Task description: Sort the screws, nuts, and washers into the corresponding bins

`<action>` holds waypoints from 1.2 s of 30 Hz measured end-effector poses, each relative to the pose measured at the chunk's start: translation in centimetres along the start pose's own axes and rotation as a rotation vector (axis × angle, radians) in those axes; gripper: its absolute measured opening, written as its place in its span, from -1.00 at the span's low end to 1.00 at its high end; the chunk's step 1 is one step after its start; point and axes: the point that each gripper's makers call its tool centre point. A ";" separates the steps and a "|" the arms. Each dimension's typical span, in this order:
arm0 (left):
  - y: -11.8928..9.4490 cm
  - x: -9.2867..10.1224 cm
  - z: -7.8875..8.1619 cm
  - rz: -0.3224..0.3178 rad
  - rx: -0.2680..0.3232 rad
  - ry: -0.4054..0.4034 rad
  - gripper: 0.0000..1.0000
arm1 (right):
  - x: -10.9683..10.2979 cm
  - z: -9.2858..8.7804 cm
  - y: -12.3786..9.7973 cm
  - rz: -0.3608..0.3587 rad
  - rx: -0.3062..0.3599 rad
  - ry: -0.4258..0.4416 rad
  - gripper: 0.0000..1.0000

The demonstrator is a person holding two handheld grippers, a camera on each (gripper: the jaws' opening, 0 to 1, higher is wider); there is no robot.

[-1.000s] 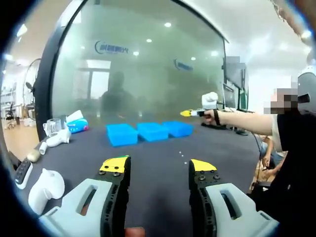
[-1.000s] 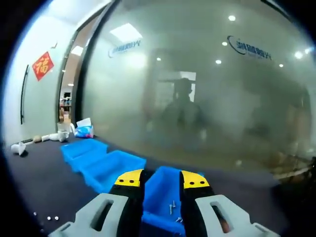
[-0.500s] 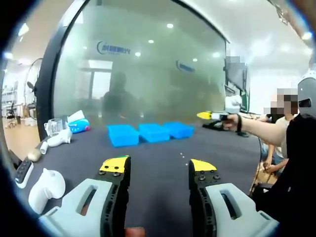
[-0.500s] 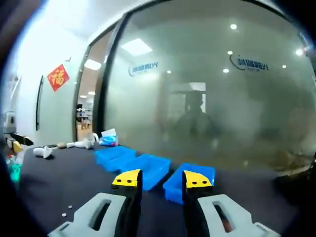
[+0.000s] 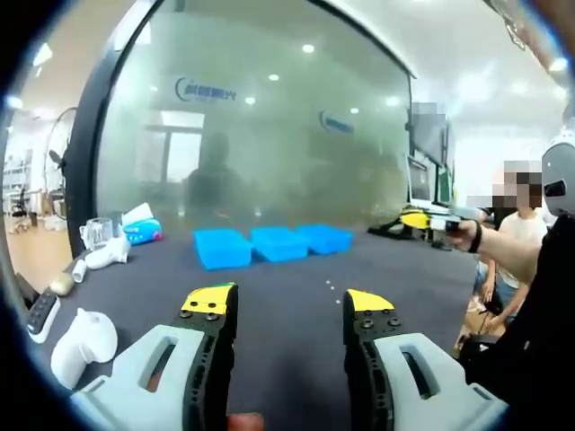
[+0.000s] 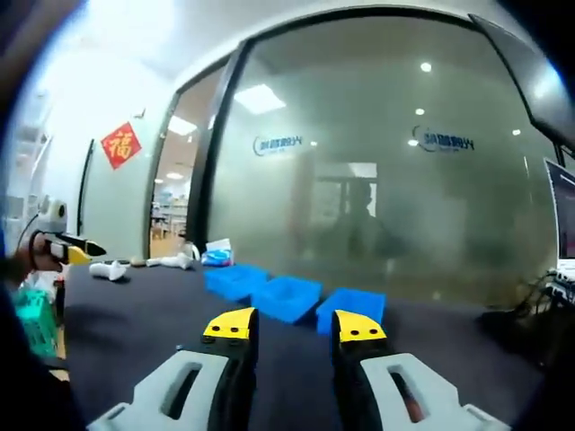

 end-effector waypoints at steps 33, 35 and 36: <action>-0.5 0.2 0.3 -0.001 0.002 0.029 -0.09 | -1.8 -1.4 -3.1 0.029 -0.009 0.022 -0.41; -0.4 0.3 0.3 -0.005 -0.001 0.032 -0.09 | -1.9 -1.5 -3.1 0.036 -0.014 0.020 -0.41; -0.4 0.4 0.3 -0.008 -0.002 0.033 -0.09 | -2.0 -1.6 -3.1 0.043 -0.017 0.018 -0.41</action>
Point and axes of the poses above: the point that each gripper's makers call its tool centre point, and the gripper's own axes: y roughly forward along the fingers, x roughly to its right, z roughly out of its top, and after that the axes turned 3 degrees about -x, right-handed
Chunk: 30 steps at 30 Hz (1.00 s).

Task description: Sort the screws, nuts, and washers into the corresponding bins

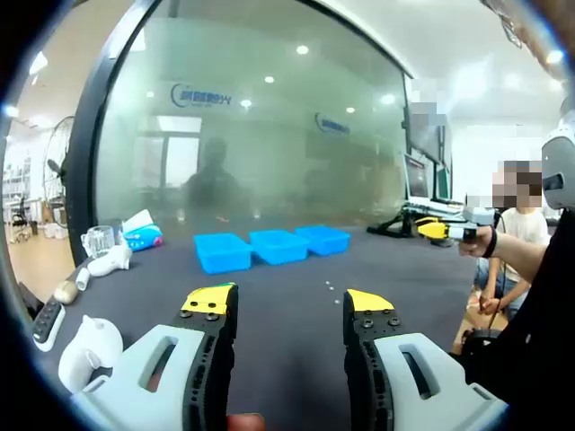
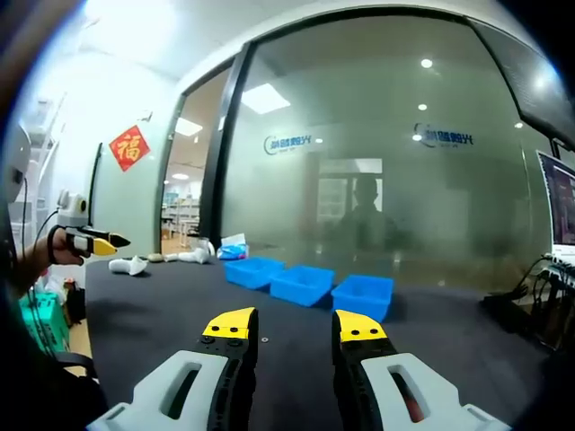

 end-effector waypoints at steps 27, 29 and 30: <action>0.8 1.2 -0.5 -0.077 -0.058 0.055 -0.09 | -2.2 -2.5 -1.0 0.169 -0.089 0.013 -0.33; 0.9 1.3 -0.5 -0.090 -0.061 0.051 -0.09 | -2.3 -2.7 -1.0 0.174 -0.091 0.009 -0.33; 0.9 1.4 -0.5 -0.093 -0.062 0.052 -0.09 | -2.3 -2.7 -1.0 0.176 -0.093 0.009 -0.33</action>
Point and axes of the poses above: the point that each gripper's makers call its tool centre point, and the gripper's own axes: y roughly forward along the fingers, x roughly to its right, z roughly out of its top, and after that the axes turned 3 degrees about -x, right-handed
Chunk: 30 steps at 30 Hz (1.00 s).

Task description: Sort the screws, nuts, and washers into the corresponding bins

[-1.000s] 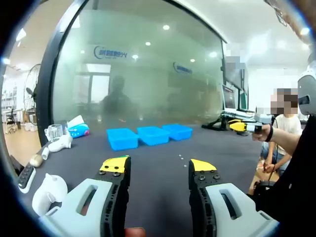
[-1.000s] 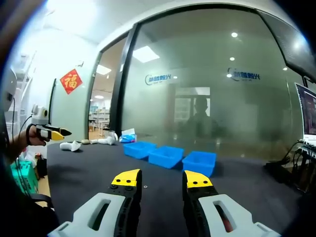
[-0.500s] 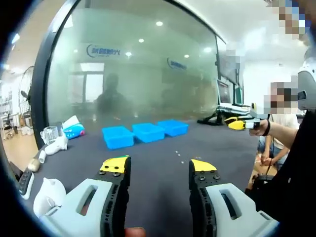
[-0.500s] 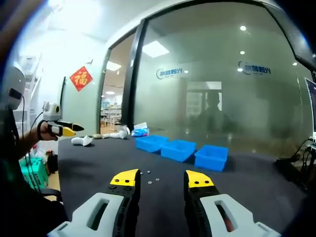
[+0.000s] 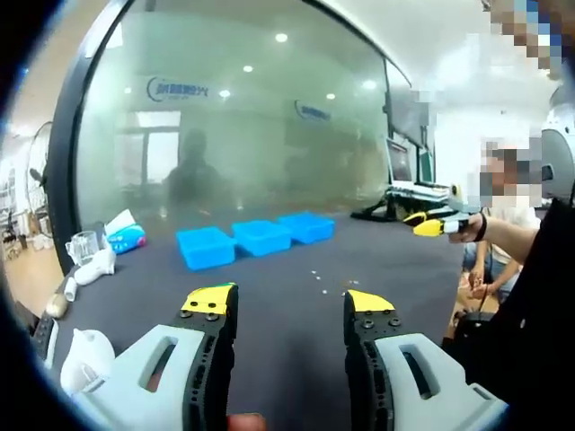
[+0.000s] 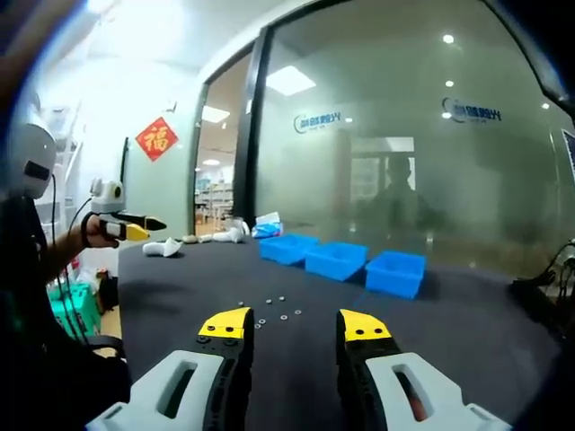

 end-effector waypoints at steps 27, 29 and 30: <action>0.4 1.0 -0.8 -0.081 -0.059 0.022 -0.09 | -0.9 -0.5 -0.2 0.047 -0.021 -0.016 -0.31; 0.5 1.1 -0.8 -0.084 -0.061 0.023 -0.09 | -0.9 -0.5 -0.2 0.047 -0.021 -0.017 -0.31; 0.5 1.1 -0.7 -0.085 -0.060 0.025 -0.09 | -0.9 -0.5 -0.2 0.047 -0.021 -0.018 -0.31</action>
Point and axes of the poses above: the point that each gripper's makers call its tool centre point, and the gripper's own axes: y roughly forward along the fingers, x roughly to its right, z roughly out of its top, and after that the axes turned 3 degrees about -x, right-handed
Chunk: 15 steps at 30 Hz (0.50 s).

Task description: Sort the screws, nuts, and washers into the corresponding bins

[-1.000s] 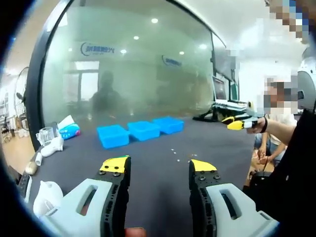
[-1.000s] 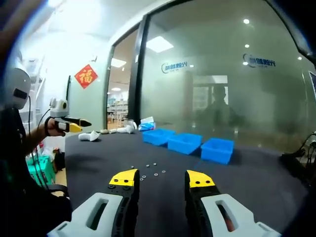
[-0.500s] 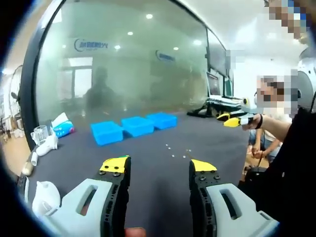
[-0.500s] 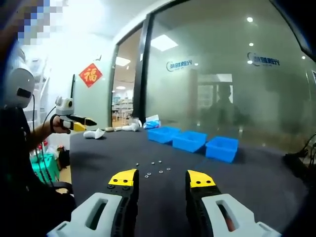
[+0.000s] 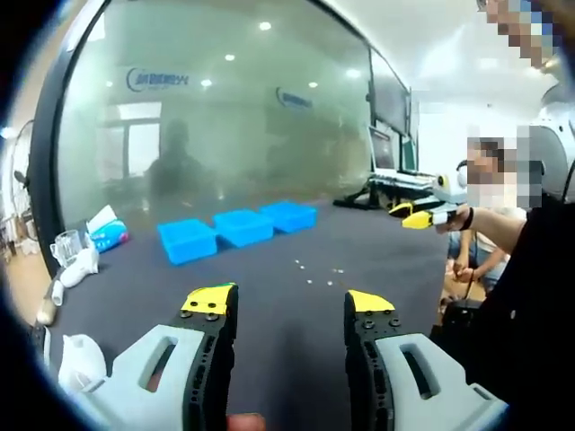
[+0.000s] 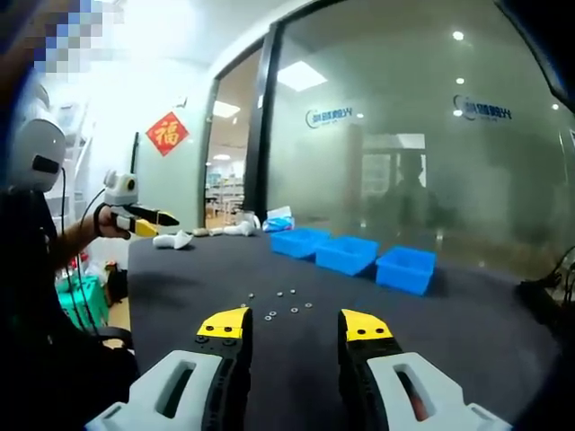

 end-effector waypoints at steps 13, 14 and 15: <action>-0.1 0.3 0.2 -0.005 -0.003 0.014 -0.09 | -0.2 0.1 -0.1 0.004 0.008 -0.003 -0.30; -0.1 0.3 0.2 -0.006 -0.003 0.014 -0.09 | -0.2 0.1 -0.1 0.005 0.007 -0.001 -0.30; 0.0 0.3 0.2 -0.008 -0.006 0.016 -0.09 | -0.2 0.0 -0.1 0.006 0.005 -0.002 -0.30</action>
Point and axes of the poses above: the point that each gripper's makers call its tool centre point, and the gripper's own axes: y roughly forward along the fingers, x roughly to its right, z roughly out of its top, and after that the axes turned 3 degrees about -x, right-handed
